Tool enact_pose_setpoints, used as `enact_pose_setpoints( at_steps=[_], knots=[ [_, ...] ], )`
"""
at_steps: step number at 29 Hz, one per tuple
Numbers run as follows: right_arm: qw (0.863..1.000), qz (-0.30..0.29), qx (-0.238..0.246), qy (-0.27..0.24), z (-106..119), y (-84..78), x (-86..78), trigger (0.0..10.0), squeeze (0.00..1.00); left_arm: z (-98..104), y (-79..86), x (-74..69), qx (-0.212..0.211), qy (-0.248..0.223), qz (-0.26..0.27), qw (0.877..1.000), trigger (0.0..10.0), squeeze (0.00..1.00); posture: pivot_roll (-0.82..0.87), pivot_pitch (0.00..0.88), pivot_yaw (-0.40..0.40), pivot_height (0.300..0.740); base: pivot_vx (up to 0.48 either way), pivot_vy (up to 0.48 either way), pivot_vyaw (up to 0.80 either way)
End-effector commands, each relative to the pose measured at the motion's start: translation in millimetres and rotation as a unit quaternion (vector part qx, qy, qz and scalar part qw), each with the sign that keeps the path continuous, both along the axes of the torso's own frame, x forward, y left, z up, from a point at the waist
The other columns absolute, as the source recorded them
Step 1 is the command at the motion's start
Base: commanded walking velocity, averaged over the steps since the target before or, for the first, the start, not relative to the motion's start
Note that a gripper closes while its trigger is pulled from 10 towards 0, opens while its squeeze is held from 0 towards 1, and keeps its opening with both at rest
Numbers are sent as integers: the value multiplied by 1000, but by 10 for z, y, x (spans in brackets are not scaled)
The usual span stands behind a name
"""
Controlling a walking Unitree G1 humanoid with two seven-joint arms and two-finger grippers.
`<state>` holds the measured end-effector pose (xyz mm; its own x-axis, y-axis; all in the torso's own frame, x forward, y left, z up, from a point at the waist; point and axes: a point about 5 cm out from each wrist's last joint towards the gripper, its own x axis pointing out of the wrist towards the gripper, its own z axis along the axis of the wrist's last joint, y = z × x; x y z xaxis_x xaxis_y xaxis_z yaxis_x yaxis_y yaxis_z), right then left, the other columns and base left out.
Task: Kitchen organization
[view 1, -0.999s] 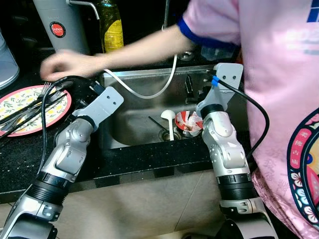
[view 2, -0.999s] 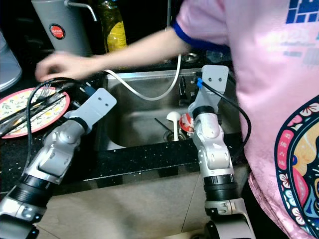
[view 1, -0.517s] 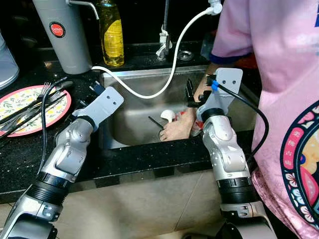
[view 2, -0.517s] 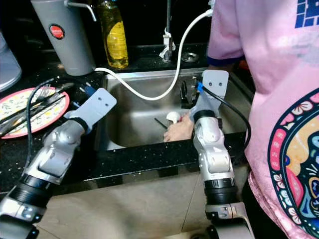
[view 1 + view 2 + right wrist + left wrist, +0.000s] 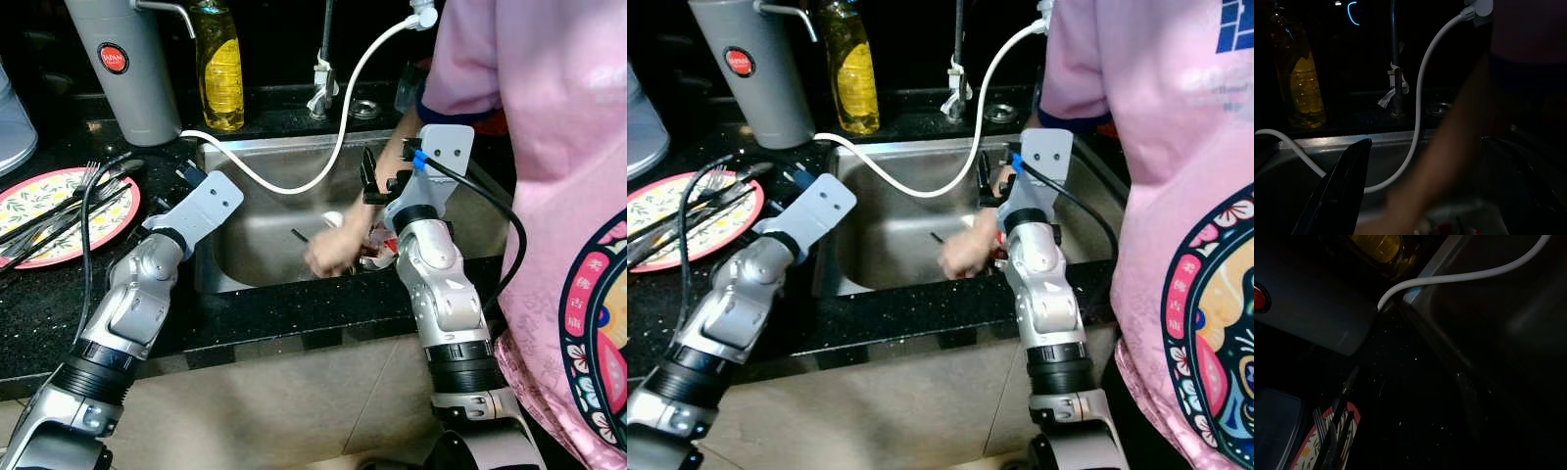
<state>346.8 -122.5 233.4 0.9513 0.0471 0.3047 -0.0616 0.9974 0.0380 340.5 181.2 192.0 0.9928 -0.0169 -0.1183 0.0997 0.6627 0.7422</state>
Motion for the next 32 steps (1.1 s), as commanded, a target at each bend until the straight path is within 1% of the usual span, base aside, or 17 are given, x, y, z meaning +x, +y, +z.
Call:
enact_pose_setpoints(
  at_steps=[1, 7, 11, 21, 27, 32],
  knots=[
    [1000, -3, -4, 6, -34, -20, -18, 10000, 0, -50, -27, -10, 1, 8, -1, 1000, 10000, 0, 34, 0, -4, 740, 0, 0, 0],
    [1000, -10, -1, 8, -53, -52, -22, 10000, 0, -51, -26, -4, 1, 8, -1, 1000, 10000, 0, 37, 0, -2, 740, 0, 0, 0],
    [1000, -8, 2, 4, -37, -21, -17, 10000, 0, -56, -24, -4, 1, 8, -1, 1000, 10000, 0, 34, 0, 10, 740, 0, 0, 0],
    [1000, -10, 2, 4, -37, -36, -11, 10000, 0, -52, -28, -8, 1, 8, -1, 1000, 10000, 0, 41, 0, 3, 740, 0, 0, 0],
    [1000, -6, 2, 2, -19, -6, 0, 10000, 0, -53, -14, 3, 1, 9, 0, 1000, 10000, 0, 27, 0, 11, 740, 0, 0, 0],
    [1000, -10, 1, 3, -29, -29, -20, 10000, 0, -52, -3, 10, 1, 9, 0, 1000, 10000, 0, 21, 0, 13, 740, 0, 0, 0]
  ],
)
